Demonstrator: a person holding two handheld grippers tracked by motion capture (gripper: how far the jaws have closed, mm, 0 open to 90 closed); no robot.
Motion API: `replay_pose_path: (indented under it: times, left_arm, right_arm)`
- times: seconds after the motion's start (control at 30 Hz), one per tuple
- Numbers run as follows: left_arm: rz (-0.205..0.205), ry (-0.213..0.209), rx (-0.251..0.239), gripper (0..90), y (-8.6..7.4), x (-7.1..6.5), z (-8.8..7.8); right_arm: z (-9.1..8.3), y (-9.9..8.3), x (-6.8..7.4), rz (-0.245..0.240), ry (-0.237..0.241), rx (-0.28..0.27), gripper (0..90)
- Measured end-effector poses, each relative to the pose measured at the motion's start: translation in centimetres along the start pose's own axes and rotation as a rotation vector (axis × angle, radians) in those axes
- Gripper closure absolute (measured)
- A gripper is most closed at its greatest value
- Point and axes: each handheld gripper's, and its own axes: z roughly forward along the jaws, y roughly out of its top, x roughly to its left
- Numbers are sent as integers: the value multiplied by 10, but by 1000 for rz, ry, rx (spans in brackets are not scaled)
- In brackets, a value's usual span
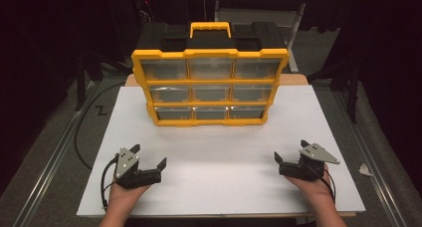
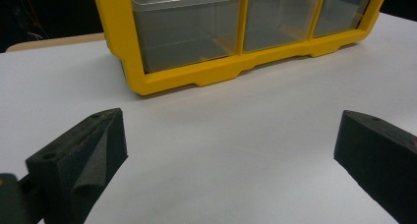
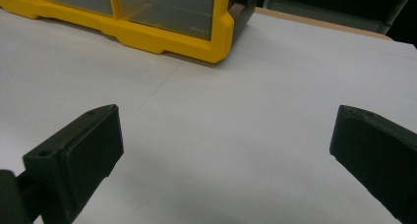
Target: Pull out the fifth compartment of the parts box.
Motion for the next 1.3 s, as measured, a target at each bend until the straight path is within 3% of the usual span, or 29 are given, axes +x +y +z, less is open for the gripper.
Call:
replay_pose_path:
  times: [0.67,0.93,1.3]
  left_arm:
    - [-28,-2,-3,1,-2,4,0]
    - [-33,0,-8,1,-2,5,1]
    - [-43,-13,-21,1,-2,5,-1]
  right_arm:
    - [45,17,6,-49,-35,14,11]
    - [66,25,8,-71,-74,40,26]
    - [61,29,13,-130,-80,32,13]
